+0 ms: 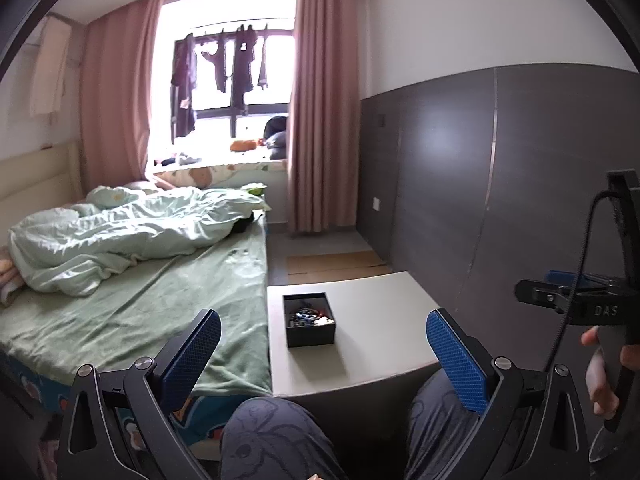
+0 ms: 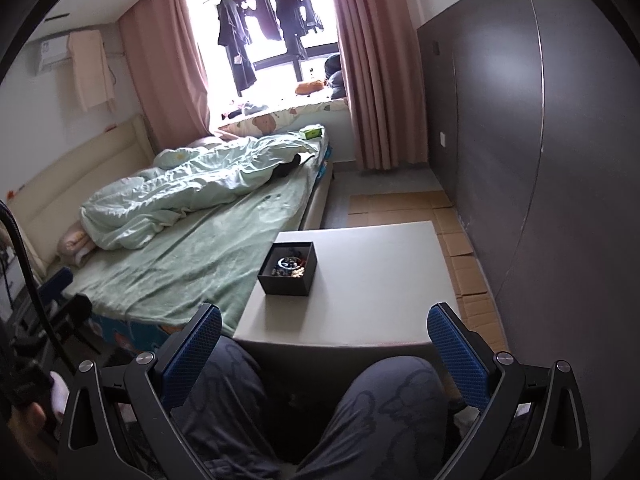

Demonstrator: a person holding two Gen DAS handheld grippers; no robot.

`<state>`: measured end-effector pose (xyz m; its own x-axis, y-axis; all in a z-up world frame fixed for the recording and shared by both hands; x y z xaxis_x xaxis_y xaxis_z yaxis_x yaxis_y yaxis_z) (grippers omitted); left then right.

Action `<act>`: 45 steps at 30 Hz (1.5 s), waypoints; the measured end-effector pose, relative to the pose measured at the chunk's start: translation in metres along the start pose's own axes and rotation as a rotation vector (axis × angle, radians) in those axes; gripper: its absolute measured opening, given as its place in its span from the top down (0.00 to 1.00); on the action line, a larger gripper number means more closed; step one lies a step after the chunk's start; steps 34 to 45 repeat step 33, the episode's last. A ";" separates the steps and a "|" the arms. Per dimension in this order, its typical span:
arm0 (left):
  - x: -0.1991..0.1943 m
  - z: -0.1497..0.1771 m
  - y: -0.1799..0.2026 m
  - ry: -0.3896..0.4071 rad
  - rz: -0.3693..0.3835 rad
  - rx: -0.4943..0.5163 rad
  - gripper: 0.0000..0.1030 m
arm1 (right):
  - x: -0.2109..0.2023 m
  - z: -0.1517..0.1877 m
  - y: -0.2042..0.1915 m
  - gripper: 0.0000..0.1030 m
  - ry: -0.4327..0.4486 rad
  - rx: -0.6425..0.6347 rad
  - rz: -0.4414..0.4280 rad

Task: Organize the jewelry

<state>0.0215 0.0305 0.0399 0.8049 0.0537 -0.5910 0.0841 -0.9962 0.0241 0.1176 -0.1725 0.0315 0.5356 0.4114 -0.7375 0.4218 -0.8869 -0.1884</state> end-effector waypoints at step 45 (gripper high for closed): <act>-0.017 0.011 0.007 0.010 -0.009 0.035 0.00 | -0.005 0.015 -0.009 0.00 -0.015 -0.021 -0.008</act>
Point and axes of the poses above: each gripper's, at about its wrist camera, not at the fingertips, and x roughly the way its jaws point, y to its right, z to its underside, the point moved 10 cm from there along x, roughly the way its jaws point, and after that the axes turned 13 degrees about -y, right-handed, at the moved point
